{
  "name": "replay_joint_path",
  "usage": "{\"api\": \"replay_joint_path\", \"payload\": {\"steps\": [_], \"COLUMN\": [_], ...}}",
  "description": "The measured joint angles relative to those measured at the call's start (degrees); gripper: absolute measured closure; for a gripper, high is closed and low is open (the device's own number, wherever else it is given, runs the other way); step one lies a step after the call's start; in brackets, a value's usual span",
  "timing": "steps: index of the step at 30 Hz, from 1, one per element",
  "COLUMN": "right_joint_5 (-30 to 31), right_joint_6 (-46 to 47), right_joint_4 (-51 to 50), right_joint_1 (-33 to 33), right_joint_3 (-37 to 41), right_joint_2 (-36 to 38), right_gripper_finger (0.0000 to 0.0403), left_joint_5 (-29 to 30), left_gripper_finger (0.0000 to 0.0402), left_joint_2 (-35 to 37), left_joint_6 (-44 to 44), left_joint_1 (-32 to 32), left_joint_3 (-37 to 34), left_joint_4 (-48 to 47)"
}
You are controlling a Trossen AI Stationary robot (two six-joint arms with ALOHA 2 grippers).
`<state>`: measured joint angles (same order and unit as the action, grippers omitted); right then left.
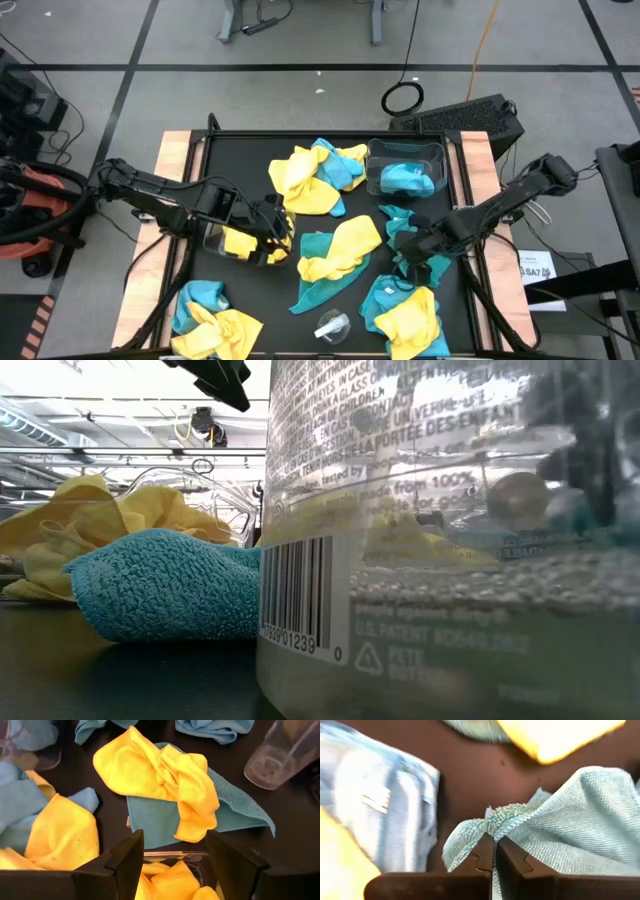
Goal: Sort microfiber towel by color & place in baskets
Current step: Put the blue microfiber towel into the top transparent bin
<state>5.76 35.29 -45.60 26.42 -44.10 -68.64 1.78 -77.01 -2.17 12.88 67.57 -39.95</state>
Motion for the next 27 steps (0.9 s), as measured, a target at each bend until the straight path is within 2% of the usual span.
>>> {"api": "replay_joint_path", "payload": {"steps": [10,17,21,27], "right_joint_5": [3.4,5.9,7.4,14.4], "right_joint_6": [-5.9,-7.2,-6.1,-8.9], "right_joint_4": [2.7,3.5,4.2,4.2], "right_joint_1": [-0.2,-1.4,-1.3,-1.3], "right_joint_3": [-0.1,-2.8,-7.2,-16.9], "right_joint_2": [11.3,17.9,20.6,21.9], "right_gripper_finger": [0.0403,0.0403,0.0403,0.0403], "left_joint_5": [0.0,0.3,2.4,5.2], "left_gripper_finger": [0.0181,0.0181,0.0181,0.0181], "left_joint_2": [0.0,0.0,0.0,0.0], "left_joint_6": [-8.7,-10.0,-8.9,-8.3], "left_joint_1": [-0.1,-0.2,-0.2,-1.9], "left_joint_3": [0.0,0.0,0.0,0.0], "left_joint_4": [-0.2,-0.3,-2.0,-2.6]}}
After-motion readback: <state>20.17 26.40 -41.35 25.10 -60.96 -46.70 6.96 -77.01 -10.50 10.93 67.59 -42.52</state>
